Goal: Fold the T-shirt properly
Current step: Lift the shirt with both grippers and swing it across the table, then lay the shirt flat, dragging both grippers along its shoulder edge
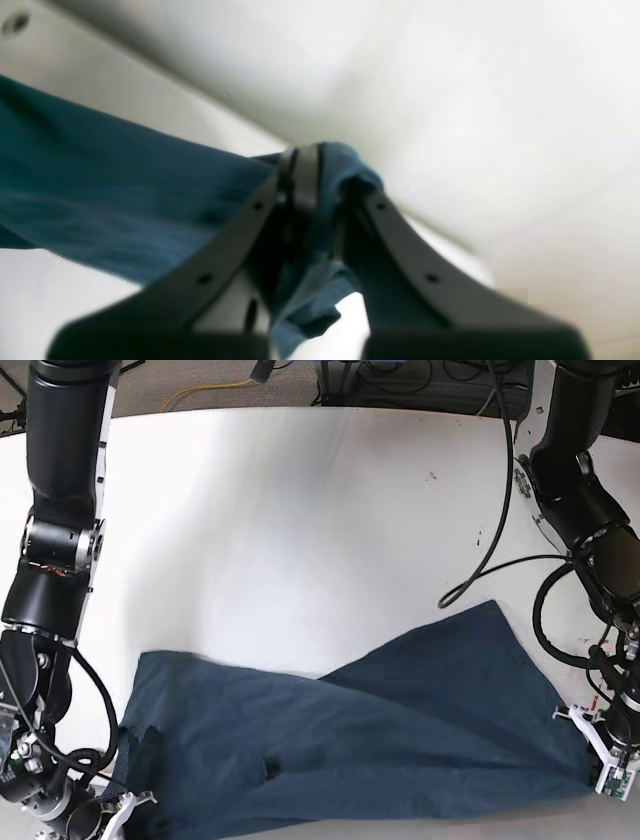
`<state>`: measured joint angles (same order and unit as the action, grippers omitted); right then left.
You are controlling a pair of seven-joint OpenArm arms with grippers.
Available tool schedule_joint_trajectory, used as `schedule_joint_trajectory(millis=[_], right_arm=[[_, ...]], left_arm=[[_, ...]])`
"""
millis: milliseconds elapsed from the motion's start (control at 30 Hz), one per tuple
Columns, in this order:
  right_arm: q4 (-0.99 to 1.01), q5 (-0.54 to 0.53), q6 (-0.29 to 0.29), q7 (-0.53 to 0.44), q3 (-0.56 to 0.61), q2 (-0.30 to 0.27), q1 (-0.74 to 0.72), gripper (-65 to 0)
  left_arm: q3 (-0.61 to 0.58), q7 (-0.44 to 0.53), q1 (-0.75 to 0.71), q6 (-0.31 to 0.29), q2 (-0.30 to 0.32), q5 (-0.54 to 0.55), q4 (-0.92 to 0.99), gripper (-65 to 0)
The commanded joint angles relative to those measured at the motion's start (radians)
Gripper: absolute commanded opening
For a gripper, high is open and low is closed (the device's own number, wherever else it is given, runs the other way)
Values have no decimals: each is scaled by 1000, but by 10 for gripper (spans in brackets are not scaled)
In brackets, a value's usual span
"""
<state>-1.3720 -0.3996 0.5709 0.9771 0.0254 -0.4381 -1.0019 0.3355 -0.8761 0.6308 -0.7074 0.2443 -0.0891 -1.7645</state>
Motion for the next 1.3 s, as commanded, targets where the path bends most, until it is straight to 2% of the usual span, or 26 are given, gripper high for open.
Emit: schedule_joint_trajectory(millis=[0,100,200,333,433,667,833,967,1100,1267], right_arm=[[-13,-3,-5,3,14,-14,-81,-650],[-13,-5,-5,13,38,-14,-140,-650],[-34,-5,8,16,43,-14,-174,-650],[-97,-5,51,58,41,-31,-189,-650],[-142,-5,56,69,40,-35,-165,-650],[-238,-5,57,70,-55,-40,61,-650],[-314,-5,67,70,-150,-29,278,-650],[-366,-5,67,70,-229,6,435,-650],[-433,-5,67,70,-282,12,581,-650],[-470,-5,68,113,-356,60,720,-650]], left_arm=[[-2,18,68,9,45,12,-22,-650],[-3,18,142,9,83,12,-16,-650],[-5,18,197,9,89,12,-13,-650],[-8,10,220,9,131,13,-12,-650],[-8,-7,215,9,128,13,-16,-650],[-2,-27,77,9,126,13,-73,-650],[0,-27,-95,9,125,15,-131,-650],[30,-27,-230,9,85,15,-174,-650],[96,-27,-371,9,34,15,-214,-650],[116,-27,-512,9,19,15,-222,-650]])
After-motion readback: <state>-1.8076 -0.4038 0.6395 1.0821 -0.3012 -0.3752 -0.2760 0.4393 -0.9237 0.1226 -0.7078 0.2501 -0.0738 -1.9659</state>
